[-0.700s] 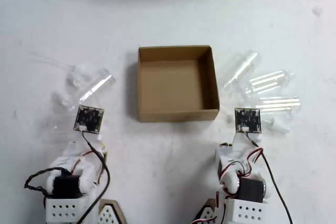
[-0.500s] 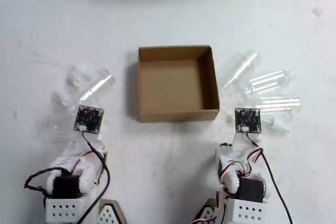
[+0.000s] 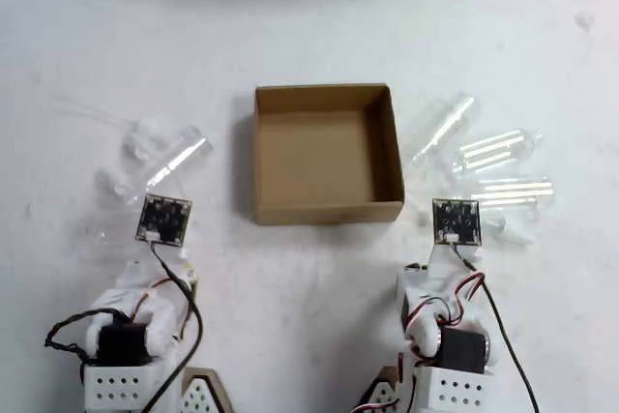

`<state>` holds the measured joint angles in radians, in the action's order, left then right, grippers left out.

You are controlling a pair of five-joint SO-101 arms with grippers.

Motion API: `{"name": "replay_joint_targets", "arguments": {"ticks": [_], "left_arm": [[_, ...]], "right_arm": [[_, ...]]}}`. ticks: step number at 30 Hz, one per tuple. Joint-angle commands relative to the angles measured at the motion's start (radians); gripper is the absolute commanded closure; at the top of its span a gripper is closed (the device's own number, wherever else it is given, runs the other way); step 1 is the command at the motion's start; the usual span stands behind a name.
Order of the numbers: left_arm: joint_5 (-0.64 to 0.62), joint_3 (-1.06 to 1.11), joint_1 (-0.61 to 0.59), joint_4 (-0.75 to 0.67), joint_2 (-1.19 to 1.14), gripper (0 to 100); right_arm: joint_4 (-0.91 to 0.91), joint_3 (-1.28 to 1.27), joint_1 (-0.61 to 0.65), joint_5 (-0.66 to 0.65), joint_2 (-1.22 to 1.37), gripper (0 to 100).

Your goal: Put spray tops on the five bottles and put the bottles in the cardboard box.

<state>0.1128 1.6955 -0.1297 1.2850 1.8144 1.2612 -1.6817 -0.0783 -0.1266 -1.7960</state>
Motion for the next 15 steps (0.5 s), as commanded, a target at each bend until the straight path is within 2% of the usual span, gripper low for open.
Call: {"name": "replay_joint_targets", "arguments": {"ticks": [1,15], "left_arm": [[0.009,-0.003,-0.007,0.005,0.01,93],[0.008,-0.003,-0.004,0.005,0.01,93]], "right_arm": [[0.007,-0.009,0.001,0.008,-0.004,98.1],[0.007,-0.009,0.002,0.008,-0.004,98.1]]}}
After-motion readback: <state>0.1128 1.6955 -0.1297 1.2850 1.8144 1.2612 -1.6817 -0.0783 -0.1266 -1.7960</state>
